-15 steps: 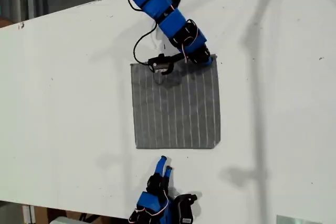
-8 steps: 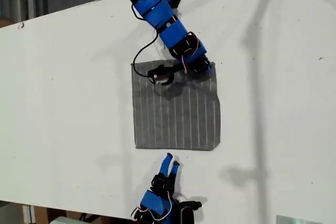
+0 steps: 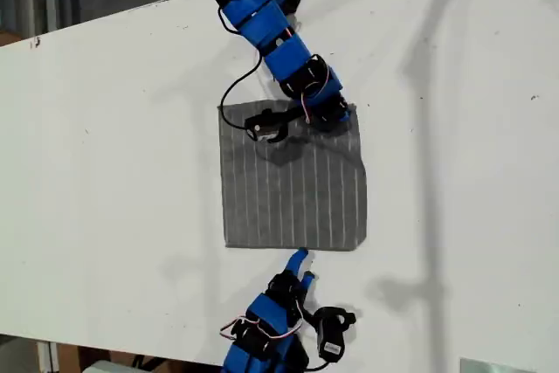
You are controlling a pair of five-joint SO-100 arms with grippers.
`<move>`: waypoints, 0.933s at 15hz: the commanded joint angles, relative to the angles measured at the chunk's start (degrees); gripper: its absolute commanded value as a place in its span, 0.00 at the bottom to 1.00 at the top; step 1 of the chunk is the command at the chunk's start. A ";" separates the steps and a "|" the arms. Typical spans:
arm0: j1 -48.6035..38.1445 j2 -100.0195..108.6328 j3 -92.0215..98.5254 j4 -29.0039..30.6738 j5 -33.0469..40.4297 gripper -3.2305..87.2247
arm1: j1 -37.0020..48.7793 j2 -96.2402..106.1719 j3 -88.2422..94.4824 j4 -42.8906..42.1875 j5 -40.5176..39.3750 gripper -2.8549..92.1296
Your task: Grasp corners of a square towel and fold twice.
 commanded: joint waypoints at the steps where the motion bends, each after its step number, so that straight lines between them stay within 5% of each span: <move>1: 5.45 -11.51 -4.57 -6.24 -6.59 0.32 | -0.53 0.26 -2.81 -0.35 0.00 0.03; 4: 9.49 -29.53 -19.34 -5.01 -10.37 0.32 | -0.44 -0.35 -2.46 -1.05 0.18 0.03; 14: 9.23 -53.70 -42.63 -6.86 -4.48 0.26 | -1.14 -1.23 -2.37 -2.20 0.79 0.03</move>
